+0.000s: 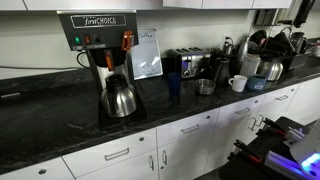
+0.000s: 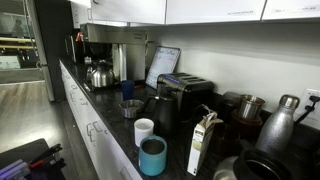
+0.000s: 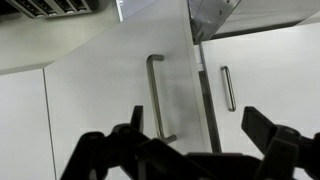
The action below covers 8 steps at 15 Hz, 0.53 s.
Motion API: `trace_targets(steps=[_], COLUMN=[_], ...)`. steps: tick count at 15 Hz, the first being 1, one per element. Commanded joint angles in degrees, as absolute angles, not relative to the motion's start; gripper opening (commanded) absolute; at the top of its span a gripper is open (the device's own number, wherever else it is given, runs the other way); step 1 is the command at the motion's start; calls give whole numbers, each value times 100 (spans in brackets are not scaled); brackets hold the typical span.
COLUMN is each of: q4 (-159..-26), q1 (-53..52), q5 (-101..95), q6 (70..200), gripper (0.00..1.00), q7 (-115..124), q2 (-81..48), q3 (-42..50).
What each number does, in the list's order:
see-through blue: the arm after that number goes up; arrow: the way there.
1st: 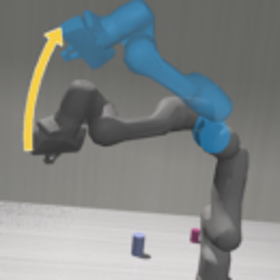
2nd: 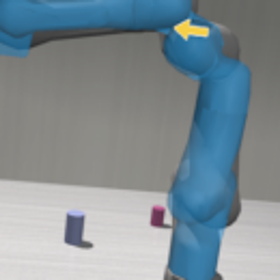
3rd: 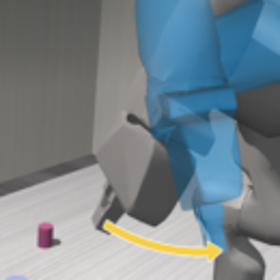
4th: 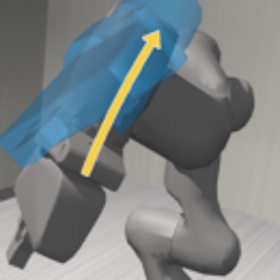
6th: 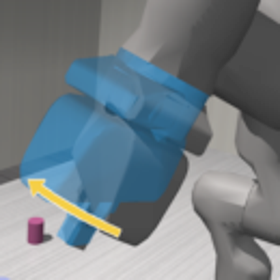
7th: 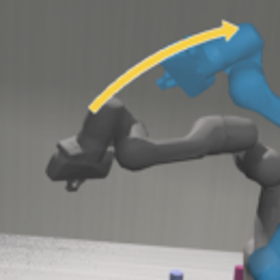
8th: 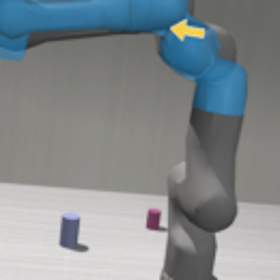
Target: Close the cupboard
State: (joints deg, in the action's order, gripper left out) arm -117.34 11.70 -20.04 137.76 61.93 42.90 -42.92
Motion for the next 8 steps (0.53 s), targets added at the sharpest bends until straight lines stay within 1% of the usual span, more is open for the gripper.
trace_targets(steps=[1,5,8], q4=[-11706,-11678,-11624], q1=[1361,1467,1310], q5=[-2137,-2125,-1864], q6=[13956,13877,13643], gripper=[100,100,100], q7=[6308,6331,6418], q2=[4261,4265,4169], q3=[-4346,-4381,-4307])
